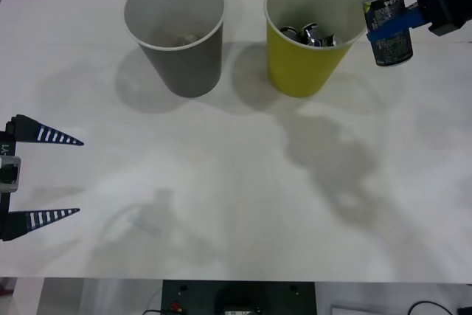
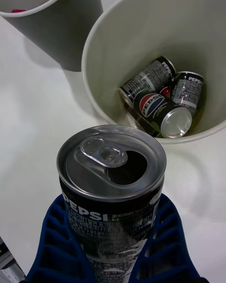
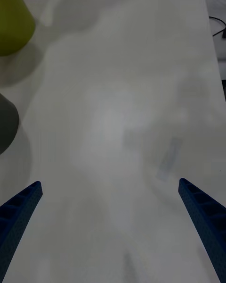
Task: Put the can into the green bin and the plastic bottle into the gray bin
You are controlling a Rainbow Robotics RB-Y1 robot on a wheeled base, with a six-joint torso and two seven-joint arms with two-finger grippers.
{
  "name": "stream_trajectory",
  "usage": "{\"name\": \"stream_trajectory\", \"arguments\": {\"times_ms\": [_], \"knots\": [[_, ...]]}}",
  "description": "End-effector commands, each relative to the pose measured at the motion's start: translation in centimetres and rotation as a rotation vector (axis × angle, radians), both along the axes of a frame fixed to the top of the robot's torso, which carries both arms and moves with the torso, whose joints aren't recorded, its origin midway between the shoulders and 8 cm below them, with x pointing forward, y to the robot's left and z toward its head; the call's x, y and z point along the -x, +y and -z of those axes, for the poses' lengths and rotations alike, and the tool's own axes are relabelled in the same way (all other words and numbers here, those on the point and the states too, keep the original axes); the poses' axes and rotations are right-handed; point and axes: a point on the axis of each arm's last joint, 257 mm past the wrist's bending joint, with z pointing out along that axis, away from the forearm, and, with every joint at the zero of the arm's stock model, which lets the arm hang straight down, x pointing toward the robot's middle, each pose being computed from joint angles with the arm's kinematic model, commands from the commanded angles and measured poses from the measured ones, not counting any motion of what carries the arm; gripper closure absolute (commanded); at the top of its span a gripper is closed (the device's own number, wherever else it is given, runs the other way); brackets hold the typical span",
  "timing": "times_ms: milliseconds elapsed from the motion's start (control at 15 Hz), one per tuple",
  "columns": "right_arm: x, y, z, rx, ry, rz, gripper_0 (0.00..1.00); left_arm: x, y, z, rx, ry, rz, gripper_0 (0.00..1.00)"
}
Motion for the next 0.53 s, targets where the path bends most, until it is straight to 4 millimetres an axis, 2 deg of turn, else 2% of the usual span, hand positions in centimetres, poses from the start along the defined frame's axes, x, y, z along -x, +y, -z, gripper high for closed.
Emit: {"name": "stream_trajectory", "arguments": {"times_ms": [67, 333, 533], "knots": [[-4.1, 1.3, -1.5, -0.013, 0.022, 0.048, 1.0, 0.0, 0.0, 0.0, 0.0, 0.0, 0.0, 0.0], [-9.1, 2.8, -2.4, 0.007, 0.033, 0.134, 1.0, 0.0, 0.0, 0.0, 0.0, 0.0, 0.0, 0.0], [-11.8, 5.0, -2.1, 0.014, 0.001, 0.165, 1.0, 0.0, 0.0, 0.0, 0.0, 0.0, 0.0, 0.0]]}}
